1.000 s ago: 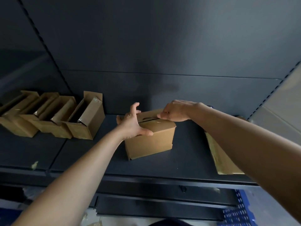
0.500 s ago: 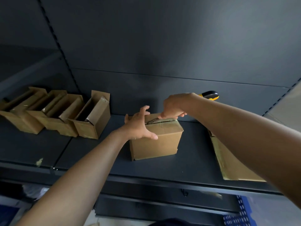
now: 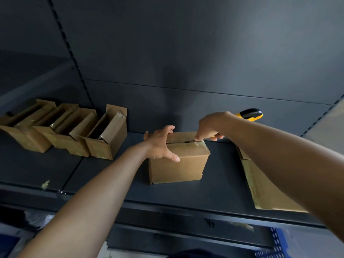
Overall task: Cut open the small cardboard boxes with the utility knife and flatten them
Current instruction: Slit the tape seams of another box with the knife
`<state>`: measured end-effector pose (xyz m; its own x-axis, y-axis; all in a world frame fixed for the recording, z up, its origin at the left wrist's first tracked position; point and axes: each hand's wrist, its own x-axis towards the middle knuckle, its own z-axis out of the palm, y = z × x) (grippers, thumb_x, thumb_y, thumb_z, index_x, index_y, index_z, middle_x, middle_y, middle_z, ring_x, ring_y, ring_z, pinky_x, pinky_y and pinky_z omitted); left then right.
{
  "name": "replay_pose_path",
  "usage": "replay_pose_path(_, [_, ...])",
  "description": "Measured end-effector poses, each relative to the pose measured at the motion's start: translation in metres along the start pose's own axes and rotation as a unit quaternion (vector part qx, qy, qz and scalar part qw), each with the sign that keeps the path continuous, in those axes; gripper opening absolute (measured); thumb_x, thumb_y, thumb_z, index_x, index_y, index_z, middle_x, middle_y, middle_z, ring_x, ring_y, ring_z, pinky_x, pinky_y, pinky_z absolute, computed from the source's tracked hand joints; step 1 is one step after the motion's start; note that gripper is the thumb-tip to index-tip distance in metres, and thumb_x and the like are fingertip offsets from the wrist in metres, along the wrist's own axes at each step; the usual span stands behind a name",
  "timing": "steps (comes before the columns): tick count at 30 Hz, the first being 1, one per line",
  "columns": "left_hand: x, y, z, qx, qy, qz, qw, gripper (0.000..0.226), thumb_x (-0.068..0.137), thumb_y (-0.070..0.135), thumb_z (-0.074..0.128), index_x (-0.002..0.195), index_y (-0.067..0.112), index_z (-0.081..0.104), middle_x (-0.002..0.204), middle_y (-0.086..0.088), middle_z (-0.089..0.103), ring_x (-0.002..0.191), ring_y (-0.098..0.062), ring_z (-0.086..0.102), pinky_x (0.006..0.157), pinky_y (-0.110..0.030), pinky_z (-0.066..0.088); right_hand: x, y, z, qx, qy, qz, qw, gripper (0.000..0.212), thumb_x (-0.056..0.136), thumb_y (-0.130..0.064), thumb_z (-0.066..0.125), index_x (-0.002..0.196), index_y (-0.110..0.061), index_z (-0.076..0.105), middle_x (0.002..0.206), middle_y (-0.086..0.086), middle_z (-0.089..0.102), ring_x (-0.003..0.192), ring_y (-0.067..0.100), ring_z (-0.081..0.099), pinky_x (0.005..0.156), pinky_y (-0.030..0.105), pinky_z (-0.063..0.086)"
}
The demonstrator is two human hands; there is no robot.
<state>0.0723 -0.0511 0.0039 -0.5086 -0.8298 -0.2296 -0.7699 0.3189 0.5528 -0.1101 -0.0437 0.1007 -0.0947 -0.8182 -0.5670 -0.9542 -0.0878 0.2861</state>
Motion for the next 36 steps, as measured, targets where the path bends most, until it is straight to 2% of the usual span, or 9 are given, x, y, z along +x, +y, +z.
replay_pose_path(5, [0.005,0.006,-0.009,0.066,-0.050,0.010,0.996,0.097,0.065,0.054,0.075,0.145,0.038,0.022,0.153,0.014,0.014,0.142,-0.018,0.013,0.113,-0.053,-0.007,-0.013,0.021,-0.009,0.077,-0.070,0.053,0.993,0.045,0.095,-0.042,0.044,0.080,-0.004,0.061,0.077,0.010,0.057,0.064,0.024,0.052,0.062,0.029,0.043])
replay_pose_path(12, [0.004,0.016,-0.023,0.101,-0.098,-0.009,0.990,0.092,0.060,0.046,0.080,0.137,0.045,0.029,0.149,0.018,0.018,0.138,-0.018,0.024,0.113,-0.055,-0.009,-0.019,0.028,-0.016,0.021,-0.062,0.105,0.992,0.049,0.092,-0.042,0.048,0.060,-0.007,0.062,0.048,0.004,0.062,0.056,0.021,0.057,0.061,0.029,0.042])
replay_pose_path(16, [0.002,0.016,-0.030,0.120,-0.120,-0.028,0.985,0.099,0.058,0.039,0.081,0.137,0.049,0.024,0.148,0.020,0.017,0.138,-0.022,0.025,0.114,-0.050,-0.005,-0.026,0.038,-0.010,-0.080,-0.046,0.149,0.985,0.054,0.092,-0.037,0.048,0.048,-0.010,0.059,0.065,0.001,0.058,0.063,0.020,0.052,0.067,0.031,0.040])
replay_pose_path(22, [0.002,0.029,-0.029,0.171,-0.168,-0.044,0.970,0.099,0.071,0.008,0.069,0.145,0.047,0.015,0.152,0.023,0.005,0.144,-0.033,-0.005,0.116,-0.053,0.005,-0.005,0.038,0.008,0.170,0.040,0.128,0.976,0.036,0.099,-0.033,0.031,0.081,-0.007,0.049,0.072,0.007,0.059,0.049,0.022,0.054,0.061,0.028,0.047])
replay_pose_path(26, [-0.004,0.029,-0.028,0.128,-0.042,-0.005,0.991,0.086,0.071,-0.023,0.035,0.121,0.046,0.053,0.153,0.018,0.019,0.145,-0.012,-0.007,0.114,-0.049,-0.016,0.018,0.015,0.028,0.433,0.001,0.101,0.896,0.049,0.099,-0.043,0.029,0.115,-0.001,0.050,0.083,0.016,0.062,0.056,0.025,0.055,0.055,0.028,0.049])
replay_pose_path(28, [-0.008,0.026,-0.023,0.083,0.135,-0.057,0.986,0.060,0.081,-0.013,0.040,0.104,0.037,0.063,0.147,0.010,0.032,0.139,-0.022,0.016,0.115,-0.048,0.009,0.026,0.006,0.035,0.534,-0.007,0.057,0.844,0.055,0.098,-0.052,0.028,0.117,-0.007,0.053,0.096,0.010,0.065,0.057,0.023,0.056,0.051,0.027,0.049])
replay_pose_path(30, [-0.009,0.023,-0.016,0.050,0.265,-0.183,0.945,0.031,0.093,0.015,0.051,0.122,0.024,0.053,0.141,-0.005,0.033,0.127,-0.030,0.031,0.100,-0.046,0.032,0.031,-0.002,0.040,0.584,-0.010,0.018,0.812,0.055,0.098,-0.054,0.027,0.116,-0.011,0.057,0.102,0.004,0.064,0.055,0.021,0.056,0.051,0.026,0.049])
replay_pose_path(33, [-0.011,0.020,-0.003,-0.024,0.190,-0.297,0.936,0.079,0.086,0.052,0.059,0.143,0.010,0.024,0.141,-0.015,0.024,0.124,-0.033,0.041,0.082,-0.039,0.043,0.035,-0.011,0.043,0.616,-0.064,0.008,0.785,0.056,0.099,-0.054,0.025,0.108,-0.010,0.059,0.082,0.006,0.064,0.053,0.019,0.051,0.050,0.025,0.046])
replay_pose_path(36, [-0.008,0.012,-0.002,-0.106,0.185,-0.195,0.957,0.087,0.081,0.038,0.072,0.145,0.011,0.018,0.146,-0.010,0.025,0.128,-0.027,0.039,0.095,-0.035,0.039,0.033,-0.013,0.043,0.581,-0.161,-0.030,0.797,0.060,0.101,-0.050,0.021,0.101,-0.005,0.061,0.077,0.012,0.073,0.051,0.018,0.051,0.049,0.026,0.046])
